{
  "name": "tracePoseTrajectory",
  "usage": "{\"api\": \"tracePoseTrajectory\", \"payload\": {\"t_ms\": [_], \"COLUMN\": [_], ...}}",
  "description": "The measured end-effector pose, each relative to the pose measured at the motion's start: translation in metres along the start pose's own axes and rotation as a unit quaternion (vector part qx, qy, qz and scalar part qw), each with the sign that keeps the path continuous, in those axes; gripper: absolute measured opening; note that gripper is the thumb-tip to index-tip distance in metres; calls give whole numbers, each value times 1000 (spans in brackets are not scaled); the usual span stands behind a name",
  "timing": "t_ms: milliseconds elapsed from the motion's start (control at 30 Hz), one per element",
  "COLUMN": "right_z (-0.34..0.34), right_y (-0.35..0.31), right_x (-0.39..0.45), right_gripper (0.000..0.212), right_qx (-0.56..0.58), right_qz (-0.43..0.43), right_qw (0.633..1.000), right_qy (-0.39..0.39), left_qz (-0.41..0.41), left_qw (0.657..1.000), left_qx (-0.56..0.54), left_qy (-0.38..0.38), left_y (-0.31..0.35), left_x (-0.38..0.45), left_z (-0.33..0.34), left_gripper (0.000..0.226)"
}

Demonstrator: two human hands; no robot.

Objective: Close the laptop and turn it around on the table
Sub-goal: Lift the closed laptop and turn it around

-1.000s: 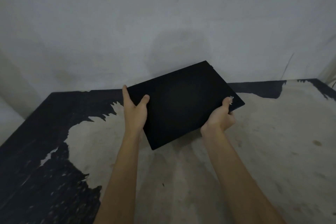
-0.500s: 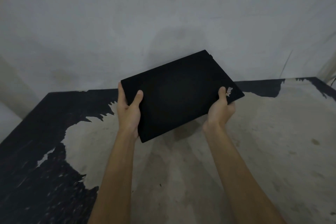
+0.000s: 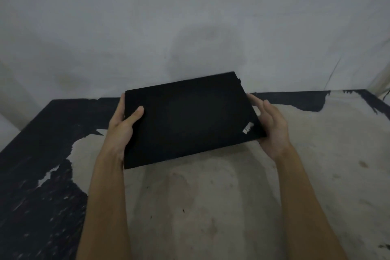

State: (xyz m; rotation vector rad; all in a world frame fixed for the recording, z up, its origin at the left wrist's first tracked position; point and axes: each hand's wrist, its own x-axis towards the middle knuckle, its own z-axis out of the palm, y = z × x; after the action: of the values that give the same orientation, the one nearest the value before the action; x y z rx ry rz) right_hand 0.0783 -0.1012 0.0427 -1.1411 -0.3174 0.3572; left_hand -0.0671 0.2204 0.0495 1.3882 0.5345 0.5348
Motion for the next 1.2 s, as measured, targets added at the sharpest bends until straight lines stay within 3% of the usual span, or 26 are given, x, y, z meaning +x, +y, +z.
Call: {"api": "tracePoseTrajectory", "payload": {"t_ms": [100,267,633,767,967,1200], "right_z": [1,5,-16,-22,-27,-30], "right_y": [0,1,32,38,42,39], "right_x": [2,4,18,23,27,27], "right_gripper": [40,56,61,47,63,63], "right_qx": [-57,-91,-220,-286,-371,-453], "right_qz": [-22,-35,-3,-28,-24,-23], "right_qw": [998,995,969,949,918,876], "right_qy": [-24,38,111,131,140,160], "left_qz": [1,-9,-22,-1,26,49], "left_qw": [999,996,998,998,983,949], "left_qx": [22,41,54,65,168,301], "left_qy": [-35,-76,-17,7,64,79], "left_y": [-2,2,-25,-35,-46,-46], "left_x": [-1,-4,4,7,8,4], "left_z": [-11,-8,22,26,31,41], "left_gripper": [70,72,59,45,61,71]}}
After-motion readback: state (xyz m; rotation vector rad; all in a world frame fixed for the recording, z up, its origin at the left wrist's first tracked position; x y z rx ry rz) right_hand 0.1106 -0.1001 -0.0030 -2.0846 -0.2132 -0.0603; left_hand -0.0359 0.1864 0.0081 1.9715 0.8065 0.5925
